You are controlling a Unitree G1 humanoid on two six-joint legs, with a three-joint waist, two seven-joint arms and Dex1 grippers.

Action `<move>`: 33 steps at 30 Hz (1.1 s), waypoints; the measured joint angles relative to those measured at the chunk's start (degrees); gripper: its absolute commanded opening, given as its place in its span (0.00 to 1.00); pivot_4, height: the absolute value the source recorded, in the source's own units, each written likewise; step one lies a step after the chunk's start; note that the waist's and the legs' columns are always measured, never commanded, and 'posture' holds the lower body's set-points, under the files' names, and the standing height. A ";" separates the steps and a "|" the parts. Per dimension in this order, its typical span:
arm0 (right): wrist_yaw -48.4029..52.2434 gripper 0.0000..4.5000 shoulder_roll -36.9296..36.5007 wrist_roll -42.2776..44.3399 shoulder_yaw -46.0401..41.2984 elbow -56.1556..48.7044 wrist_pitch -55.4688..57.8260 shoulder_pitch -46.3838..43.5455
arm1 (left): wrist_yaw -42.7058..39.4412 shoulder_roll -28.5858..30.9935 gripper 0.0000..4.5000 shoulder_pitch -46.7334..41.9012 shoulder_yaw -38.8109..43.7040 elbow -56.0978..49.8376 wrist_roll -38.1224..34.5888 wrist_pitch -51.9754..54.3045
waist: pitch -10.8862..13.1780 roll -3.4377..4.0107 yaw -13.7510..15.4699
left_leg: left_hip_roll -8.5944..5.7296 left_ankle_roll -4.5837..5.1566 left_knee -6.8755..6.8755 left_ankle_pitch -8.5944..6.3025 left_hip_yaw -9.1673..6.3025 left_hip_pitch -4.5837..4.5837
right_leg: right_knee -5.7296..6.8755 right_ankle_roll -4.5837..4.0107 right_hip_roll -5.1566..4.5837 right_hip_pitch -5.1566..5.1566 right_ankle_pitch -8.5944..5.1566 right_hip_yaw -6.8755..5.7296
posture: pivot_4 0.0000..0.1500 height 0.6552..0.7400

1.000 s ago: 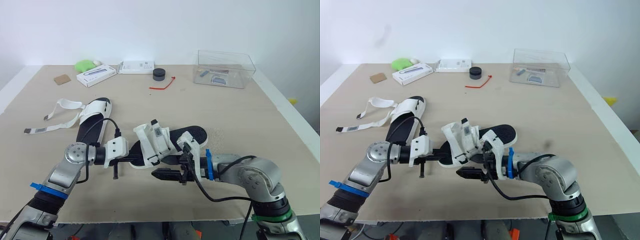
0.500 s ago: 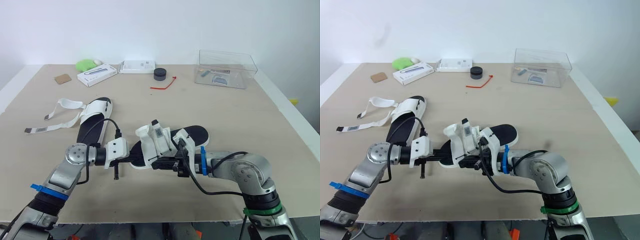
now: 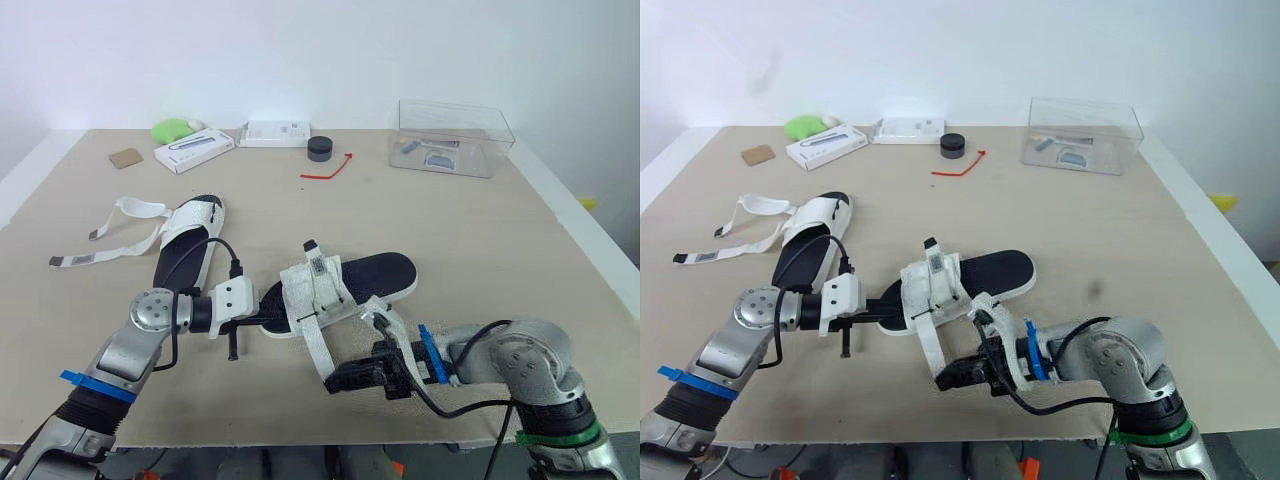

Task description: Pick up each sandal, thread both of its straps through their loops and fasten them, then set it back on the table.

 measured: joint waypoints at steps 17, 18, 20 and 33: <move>7.78 0.98 -14.74 0.39 0.10 -6.29 -6.01 -3.45 | -0.78 -0.31 0.00 -1.34 -0.64 1.19 0.04 -0.14 | 0.06 0.07 0.02 | -0.08 -0.04 0.01 -0.03 0.03 0.00 | -0.07 0.16 -0.05 0.01 -0.02 -0.06 | 1.00 1.00; 9.69 1.00 -17.23 -2.13 1.19 -6.95 -9.40 -4.26 | -0.84 -0.31 0.00 -1.36 -0.63 1.25 0.04 -0.19 | 0.05 0.07 0.02 | -0.08 -0.04 0.01 -0.03 0.02 0.02 | -0.07 0.16 -0.04 0.02 -0.02 -0.09 | 1.00 1.00; 15.41 1.00 -22.03 -10.45 4.87 -7.53 -21.12 -5.86 | -1.07 -0.27 0.00 -1.46 -0.58 1.49 0.04 -0.42 | 0.05 0.06 0.02 | -0.06 -0.04 0.00 -0.04 0.01 0.04 | -0.08 0.15 0.00 0.02 -0.04 -0.13 | 1.00 1.00; 23.53 1.00 -12.89 -67.65 18.86 30.79 -148.34 -8.31 | -0.72 -0.41 0.00 -1.39 -0.65 1.56 0.08 -0.57 | 0.08 0.06 0.06 | -0.08 -0.07 0.02 -0.01 0.41 0.15 | -0.06 0.10 -0.05 0.02 0.03 0.18 | 1.00 1.00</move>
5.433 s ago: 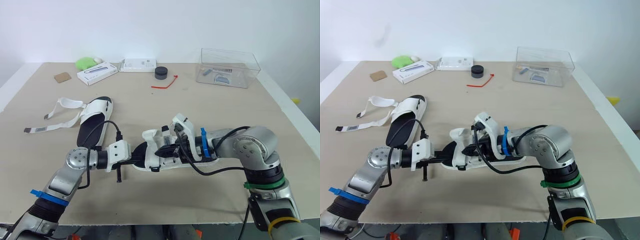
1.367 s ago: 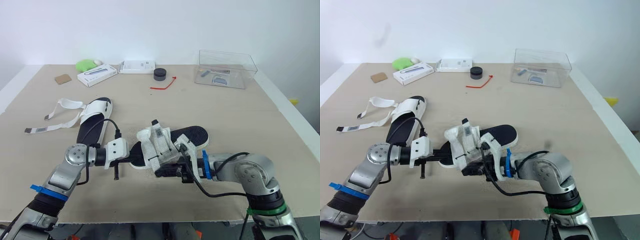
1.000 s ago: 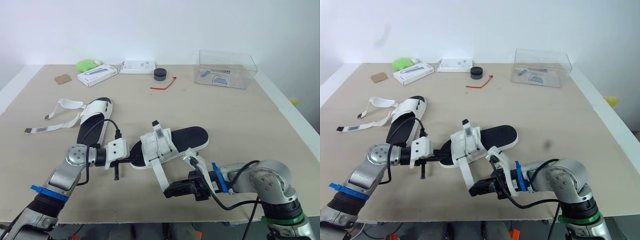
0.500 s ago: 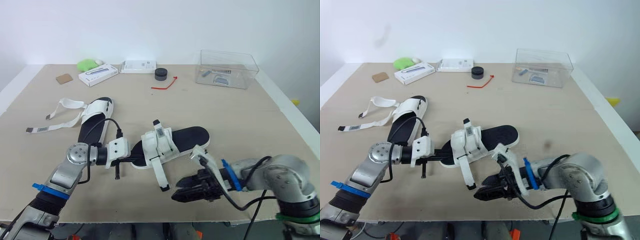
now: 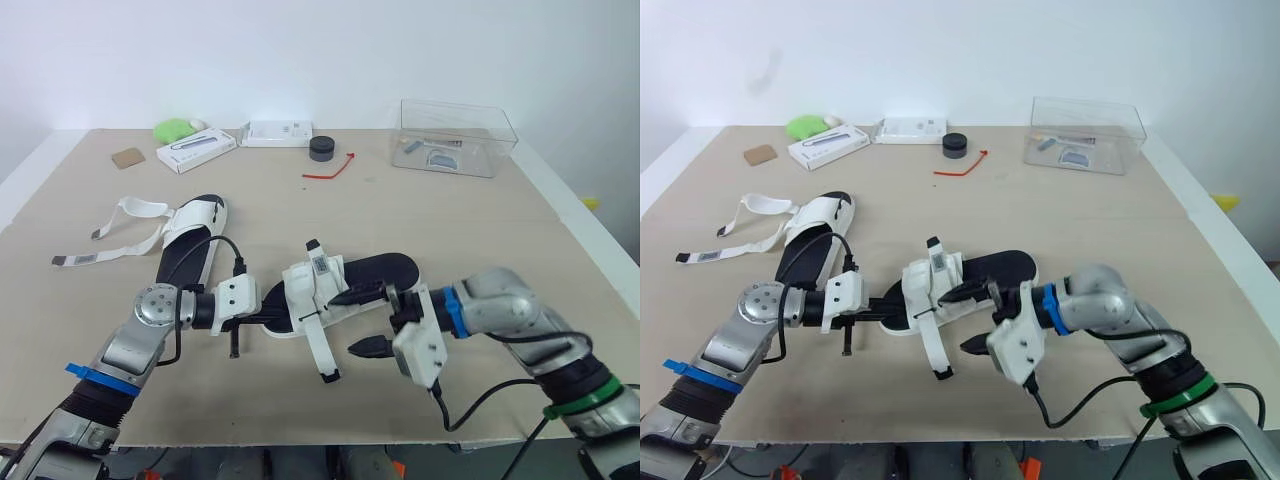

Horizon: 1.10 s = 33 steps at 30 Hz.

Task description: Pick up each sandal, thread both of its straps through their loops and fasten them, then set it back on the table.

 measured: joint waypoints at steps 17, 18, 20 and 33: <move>-8.49 1.00 6.21 -9.47 7.46 10.86 -10.42 -8.89 | 1.17 0.44 0.00 1.46 0.67 -1.09 0.25 0.60 | 0.06 -0.11 -0.04 | 0.17 0.01 -0.14 0.00 0.49 0.81 | 0.12 -0.68 -0.07 0.48 0.08 0.58 | 1.00 1.00; -8.51 1.00 6.20 -9.37 7.89 10.86 -9.96 -9.07 | 1.24 0.45 0.00 1.54 0.71 -1.14 0.25 0.62 | 0.06 -0.11 -0.04 | 0.17 0.01 -0.14 0.00 0.49 0.81 | 0.12 -0.67 -0.07 0.48 0.08 0.58 | 1.00 1.00; -8.51 0.88 6.21 -8.90 8.91 10.87 -9.31 -9.51 | 1.34 0.47 0.00 1.66 0.80 -1.24 0.25 0.68 | 0.06 -0.11 -0.04 | 0.17 0.01 -0.13 0.00 0.49 0.83 | 0.13 -0.66 -0.07 0.48 0.07 0.58 | 1.00 1.00; -5.09 0.01 4.79 0.40 13.99 9.31 -2.34 -10.22 | 1.38 0.46 0.00 1.70 0.77 -1.37 0.28 0.69 | 0.06 -0.11 -0.04 | 0.17 0.01 -0.14 0.00 0.50 0.84 | 0.14 -0.66 -0.08 0.48 0.06 0.58 | 1.00 1.00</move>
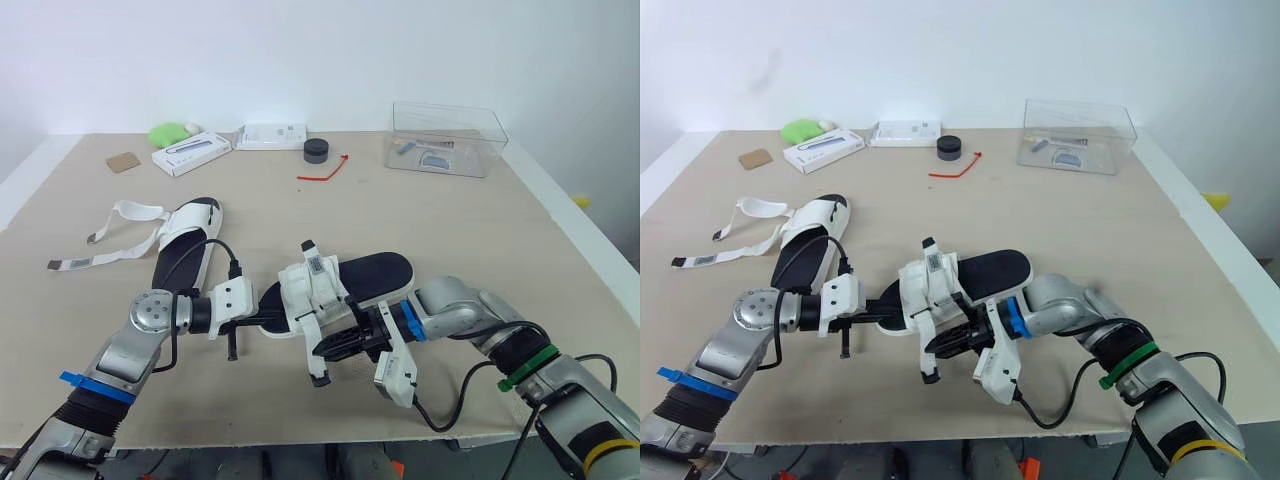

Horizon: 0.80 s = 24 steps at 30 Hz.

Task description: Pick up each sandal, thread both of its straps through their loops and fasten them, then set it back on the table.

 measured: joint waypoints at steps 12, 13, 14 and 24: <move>6.77 0.01 2.55 36.50 -5.55 -17.13 53.21 4.93 | 0.00 0.02 0.00 0.05 0.04 0.01 0.09 -0.01 | 0.00 0.01 0.03 | 0.04 0.00 0.00 -0.01 -0.14 -0.03 | 0.01 -0.01 -0.11 0.02 -0.04 -0.24 | 1.00 1.00; 5.43 0.01 3.72 38.41 -7.23 -18.09 60.39 4.81 | -0.06 0.03 0.00 0.11 0.05 -0.06 0.09 -0.01 | -0.01 0.01 0.03 | 0.05 -0.02 0.00 -0.02 -0.17 -0.05 | 0.01 -0.01 -0.12 0.02 -0.03 -0.31 | 1.00 1.00; 5.11 0.01 3.99 38.67 -7.55 -18.10 61.77 4.67 | -0.06 0.02 0.00 0.11 0.04 -0.09 0.09 -0.01 | -0.01 0.01 0.03 | 0.04 -0.03 0.00 -0.02 -0.18 -0.06 | 0.01 0.00 -0.14 0.02 -0.02 -0.34 | 1.00 1.00; -0.83 0.01 11.13 33.46 -10.37 -11.40 83.73 -2.47 | 0.03 -0.22 0.00 0.12 0.02 0.02 0.09 -0.05 | -0.02 0.03 0.02 | -0.01 -0.03 0.01 -0.03 -0.22 -0.12 | 0.01 0.33 -0.18 -0.02 -0.07 -0.52 | 1.00 1.00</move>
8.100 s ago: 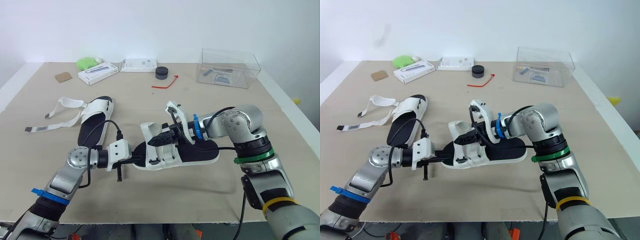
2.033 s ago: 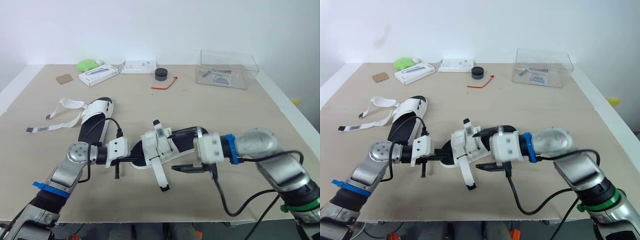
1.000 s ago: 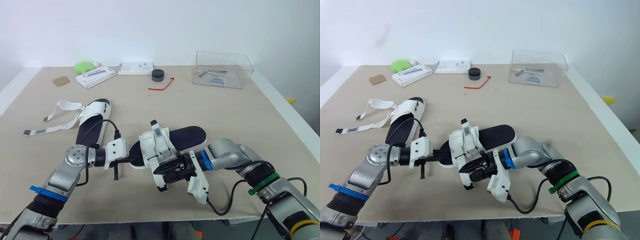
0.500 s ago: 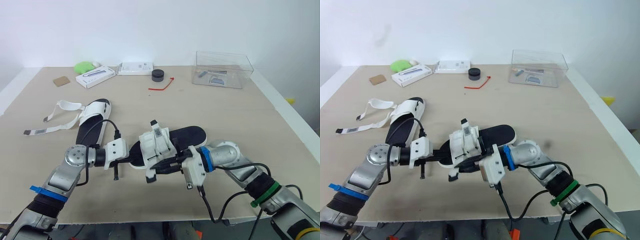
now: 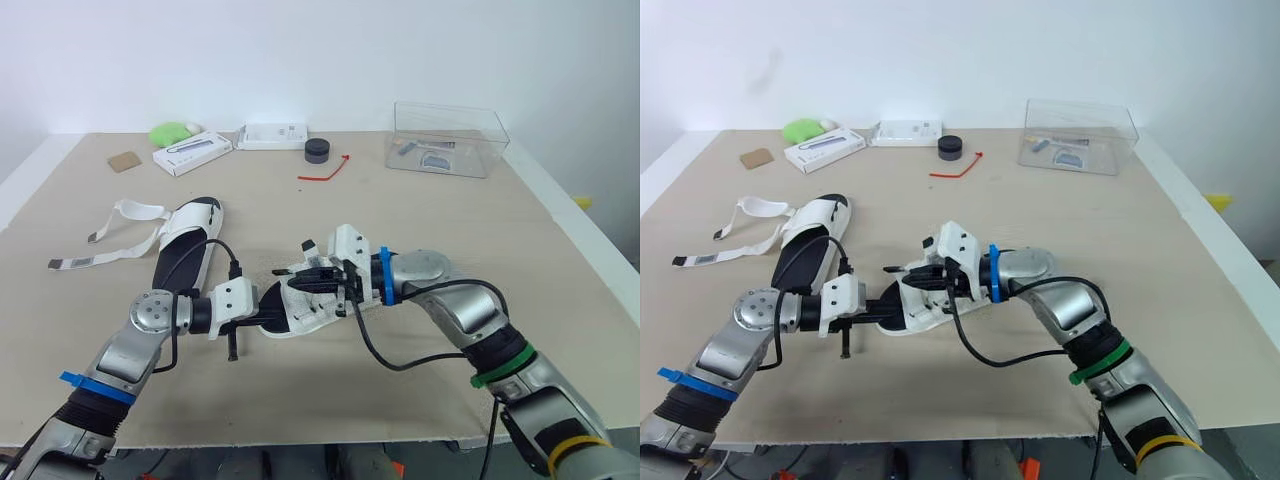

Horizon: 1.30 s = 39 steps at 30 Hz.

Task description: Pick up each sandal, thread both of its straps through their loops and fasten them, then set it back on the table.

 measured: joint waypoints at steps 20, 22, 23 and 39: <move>3.86 0.98 3.53 -11.54 -2.56 8.44 -2.31 -3.96 | 1.09 -0.13 0.00 1.06 -0.14 -0.71 0.00 0.03 | -0.01 0.01 -0.01 | -0.02 -0.01 -0.01 0.00 -0.01 -0.01 | 0.00 0.06 -0.04 0.01 -0.01 -0.08 | 1.00 1.00; 3.68 0.99 3.78 -12.35 -3.76 8.62 -3.48 -3.99 | 1.06 -0.13 0.00 1.08 -0.14 -0.79 0.00 0.02 | -0.01 0.01 -0.01 | -0.03 -0.01 -0.02 -0.01 -0.01 -0.03 | 0.00 0.06 -0.05 0.00 -0.02 -0.09 | 1.00 1.00; 3.63 0.99 3.92 -12.44 -4.22 8.62 -3.68 -4.13 | 1.05 -0.13 0.00 1.07 -0.13 -0.78 -0.01 0.01 | -0.01 0.01 -0.01 | -0.03 -0.02 -0.02 -0.01 -0.02 -0.03 | 0.00 0.06 -0.05 -0.01 -0.01 -0.09 | 1.00 1.00; 6.96 0.03 10.44 -11.15 -6.04 9.32 0.72 -7.95 | 1.04 -0.90 0.00 0.84 0.16 -0.64 -0.61 -0.01 | 0.01 0.04 -0.02 | -0.13 -0.03 -0.01 -0.02 -0.15 -0.22 | -0.02 -0.19 -0.23 -0.12 0.12 -0.20 | 1.00 1.00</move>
